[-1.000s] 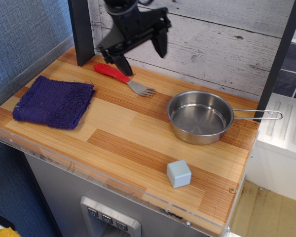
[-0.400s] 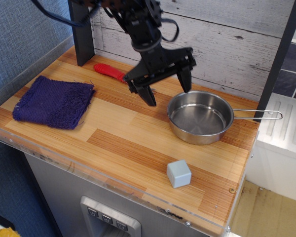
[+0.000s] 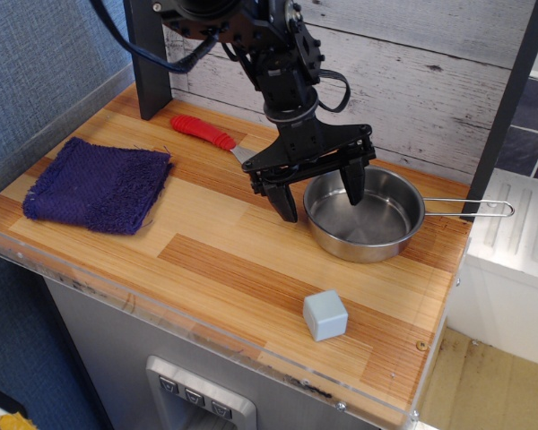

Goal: Put the bowl on the blue rectangle.

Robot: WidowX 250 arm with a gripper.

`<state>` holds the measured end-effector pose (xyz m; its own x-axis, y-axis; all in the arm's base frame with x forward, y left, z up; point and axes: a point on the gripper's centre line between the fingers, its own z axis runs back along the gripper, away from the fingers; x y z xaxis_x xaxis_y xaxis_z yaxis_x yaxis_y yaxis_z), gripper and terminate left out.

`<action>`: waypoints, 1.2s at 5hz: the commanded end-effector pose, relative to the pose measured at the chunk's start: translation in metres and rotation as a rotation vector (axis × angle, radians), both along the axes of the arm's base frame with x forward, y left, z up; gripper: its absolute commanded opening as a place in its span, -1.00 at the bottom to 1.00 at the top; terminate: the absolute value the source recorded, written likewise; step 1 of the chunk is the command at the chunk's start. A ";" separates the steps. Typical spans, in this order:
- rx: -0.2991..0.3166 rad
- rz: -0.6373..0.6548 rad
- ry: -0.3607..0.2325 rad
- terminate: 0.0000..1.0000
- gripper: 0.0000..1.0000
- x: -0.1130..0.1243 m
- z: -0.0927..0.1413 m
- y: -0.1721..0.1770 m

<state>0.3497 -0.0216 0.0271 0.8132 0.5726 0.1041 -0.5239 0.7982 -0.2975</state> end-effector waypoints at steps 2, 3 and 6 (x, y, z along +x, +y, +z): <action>0.094 -0.054 -0.021 -1.00 -1.00 0.000 0.011 0.001; 0.108 -0.052 -0.021 -1.00 -1.00 0.001 0.011 0.002; 0.087 -0.145 -0.039 -1.00 -1.00 0.008 0.024 0.004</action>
<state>0.3523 -0.0271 0.0283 0.9030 0.4128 0.1189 -0.3837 0.8995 -0.2089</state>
